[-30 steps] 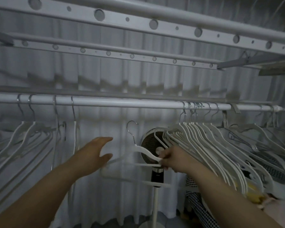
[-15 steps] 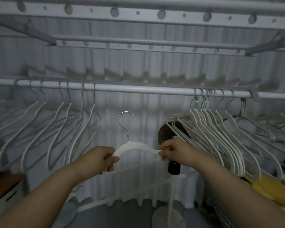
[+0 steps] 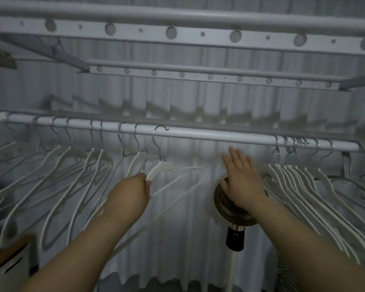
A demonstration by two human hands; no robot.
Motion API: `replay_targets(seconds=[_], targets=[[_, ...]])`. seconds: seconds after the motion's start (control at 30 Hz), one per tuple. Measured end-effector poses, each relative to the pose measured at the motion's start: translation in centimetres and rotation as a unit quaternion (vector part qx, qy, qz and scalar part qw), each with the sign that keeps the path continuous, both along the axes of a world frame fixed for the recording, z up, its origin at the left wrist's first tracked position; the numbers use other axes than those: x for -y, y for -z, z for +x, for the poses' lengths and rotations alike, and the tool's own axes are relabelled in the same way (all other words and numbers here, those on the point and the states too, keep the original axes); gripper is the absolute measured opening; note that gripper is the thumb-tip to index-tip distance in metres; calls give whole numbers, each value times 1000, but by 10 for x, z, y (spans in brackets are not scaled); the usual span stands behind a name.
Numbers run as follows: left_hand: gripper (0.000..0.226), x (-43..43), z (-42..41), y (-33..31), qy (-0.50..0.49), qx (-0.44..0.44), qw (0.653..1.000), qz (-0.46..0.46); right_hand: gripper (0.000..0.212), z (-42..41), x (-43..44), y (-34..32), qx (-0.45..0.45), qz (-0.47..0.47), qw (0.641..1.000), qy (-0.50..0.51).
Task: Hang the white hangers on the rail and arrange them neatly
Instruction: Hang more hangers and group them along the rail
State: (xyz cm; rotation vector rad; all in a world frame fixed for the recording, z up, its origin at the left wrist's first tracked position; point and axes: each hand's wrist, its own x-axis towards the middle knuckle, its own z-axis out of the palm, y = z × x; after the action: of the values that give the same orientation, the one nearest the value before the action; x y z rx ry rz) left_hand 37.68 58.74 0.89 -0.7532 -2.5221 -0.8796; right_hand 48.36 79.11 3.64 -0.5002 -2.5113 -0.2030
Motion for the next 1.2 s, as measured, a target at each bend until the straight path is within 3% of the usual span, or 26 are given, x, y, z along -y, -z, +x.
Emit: replay_targets(seconds=[0.3,0.53,0.7,0.87,0.97,1.07,1.2], targets=[[29,-18,-65,-10,-24,-12,1000,11,69,-40,-6,-9,-131,16,991,6],[25,-22,-73,-4,-54,-71,994,-60,81,-63,-20,-7,-140,135,979,65],[31,-20,-62,-16,-51,-107,993,12,85,-60,-16,-5,-132,129,980,76],[30,-32,-42,-27,39,-163,977,131,67,-45,-17,-5,-116,112,985,65],[22,-49,-26,-29,109,-172,963,179,58,-22,-14,-14,-105,37,992,66],[16,-76,-10,-27,206,-102,946,230,56,5,-18,-26,-39,-62,997,23],[40,-117,17,-15,306,33,912,269,50,45,-37,-40,-27,-81,996,2]])
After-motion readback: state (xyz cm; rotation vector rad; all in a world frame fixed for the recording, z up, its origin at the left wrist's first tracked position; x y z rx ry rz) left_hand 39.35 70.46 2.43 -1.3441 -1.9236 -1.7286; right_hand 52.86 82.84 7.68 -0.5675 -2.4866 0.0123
